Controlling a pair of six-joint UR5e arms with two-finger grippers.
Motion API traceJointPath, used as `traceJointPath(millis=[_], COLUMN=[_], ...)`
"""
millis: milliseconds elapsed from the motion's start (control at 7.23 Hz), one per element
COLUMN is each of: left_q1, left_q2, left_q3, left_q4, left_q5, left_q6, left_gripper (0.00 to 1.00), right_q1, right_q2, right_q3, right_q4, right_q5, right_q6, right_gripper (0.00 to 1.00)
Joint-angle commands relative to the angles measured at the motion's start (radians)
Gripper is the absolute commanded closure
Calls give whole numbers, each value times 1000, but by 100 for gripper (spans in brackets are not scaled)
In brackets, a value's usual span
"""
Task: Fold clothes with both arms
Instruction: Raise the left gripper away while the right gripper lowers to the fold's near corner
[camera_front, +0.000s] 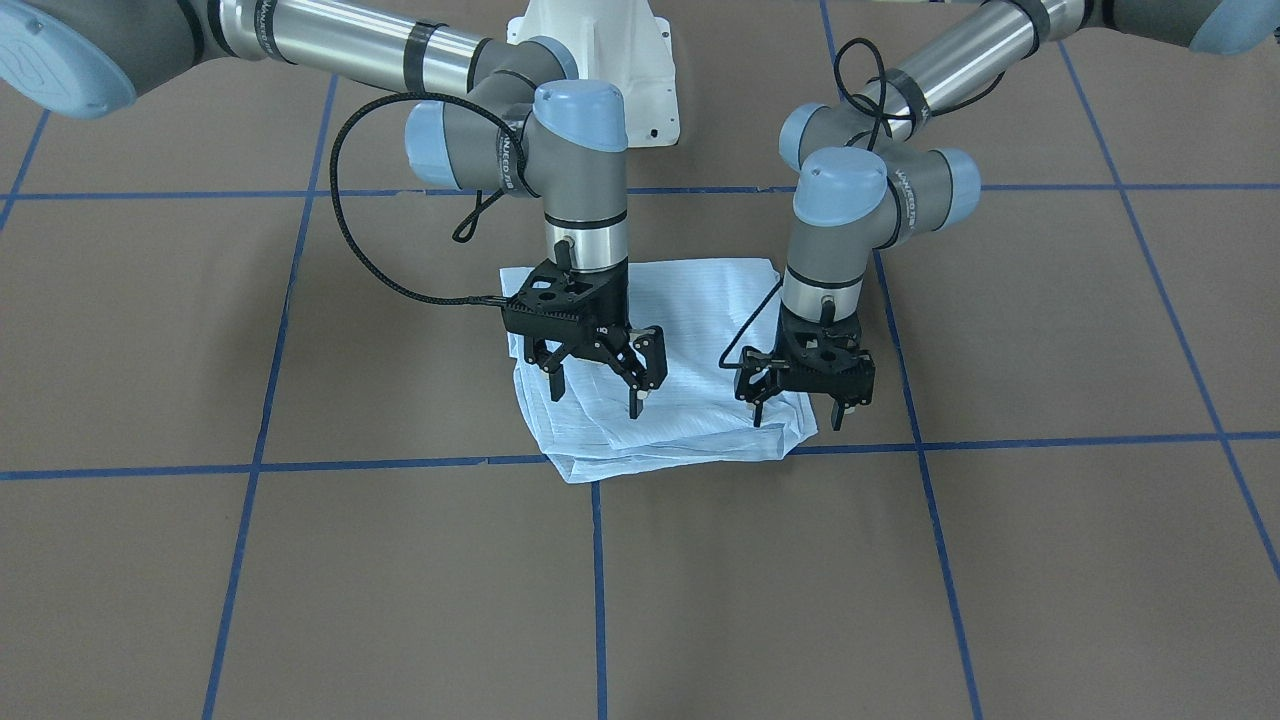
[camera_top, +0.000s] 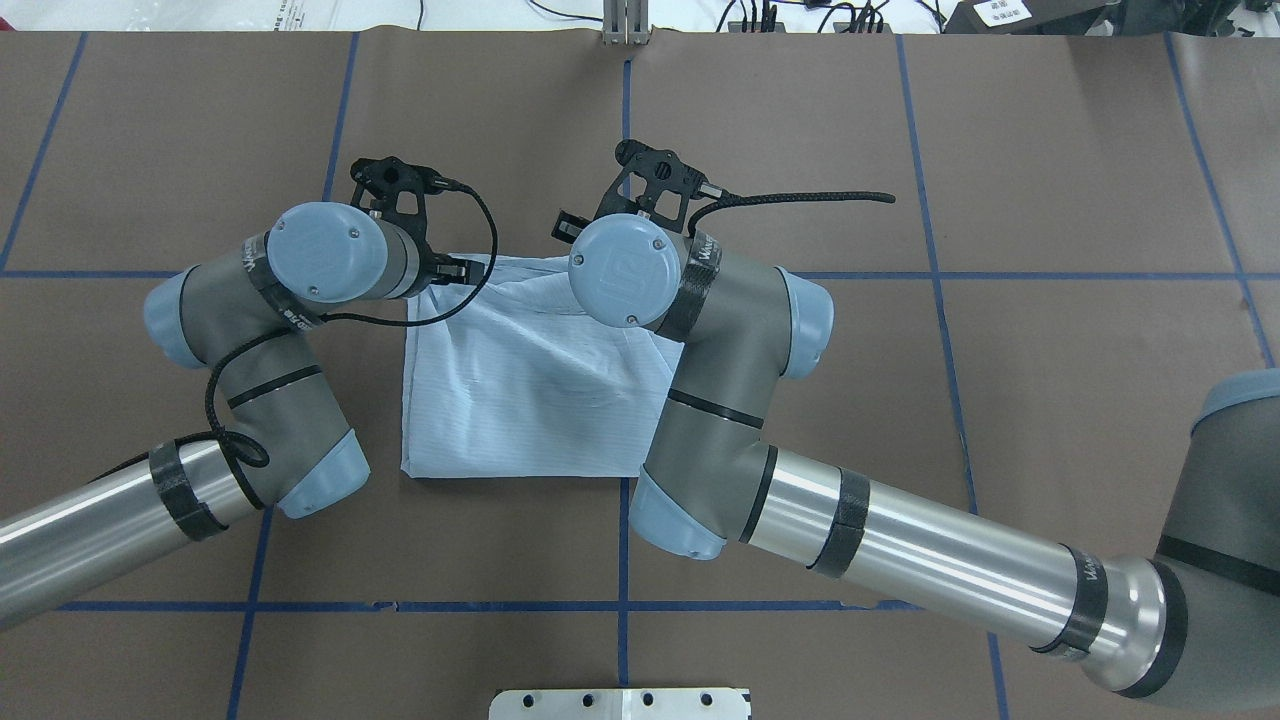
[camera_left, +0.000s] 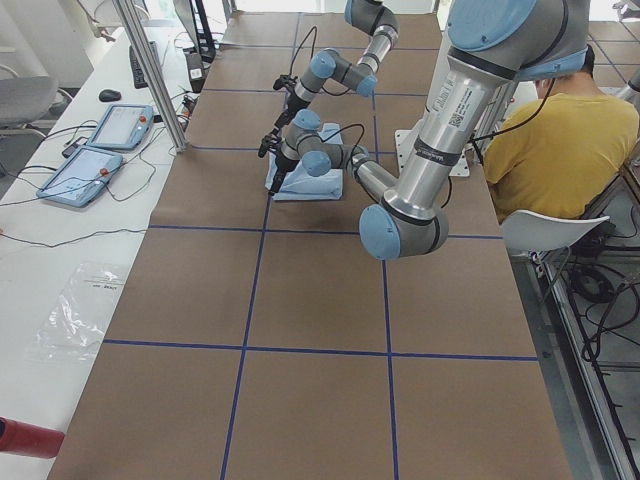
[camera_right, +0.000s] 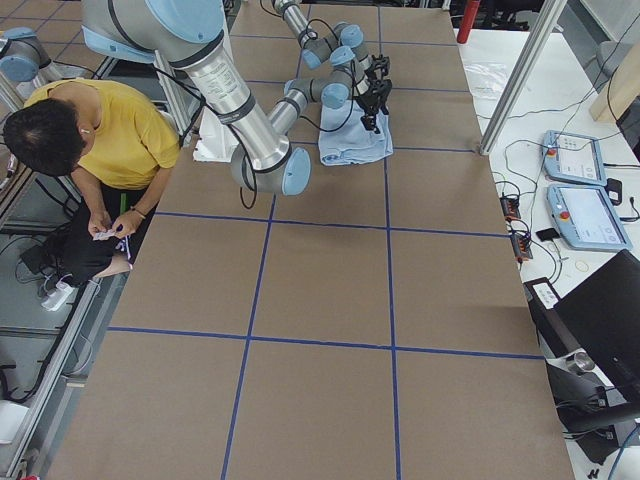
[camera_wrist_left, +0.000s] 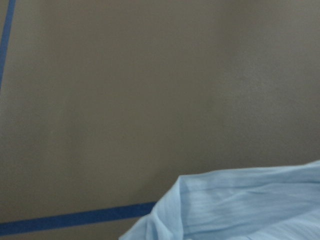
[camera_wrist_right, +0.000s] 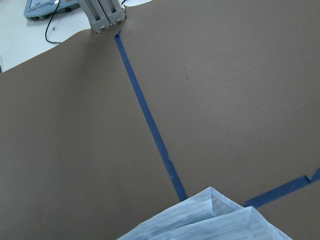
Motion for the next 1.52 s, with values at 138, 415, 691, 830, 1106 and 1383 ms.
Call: traceJointPath(millis=[138,415,691,830,1106,1383], left_q1=[-96,-176,-205,-205,-204,-204], left_q2=[-26,-22,47,64,69,72], left_q3=[115,120,13,-16,-18,-18], left_q4=[-74,-203,-211,-209,-209,-211], left_q5=[31,-175,-259,-259,-258,-256], left_q6=[125,251,309,308,308,303], left_gripper=[1,1,1,1,1,1], right_q1=[0,0,-31,-89,-226,-275], right_q2=[-1,1,-135,-201,-258,-290], right_q3=[0,4,211,363,420,379], right_q4=[0,-3,-68,-187,-239,-126], right_q5=[-2,1,14,9,-59,-141], right_q6=[-1,0,0,6,67,71], right_gripper=[0,0,0,0,0,0])
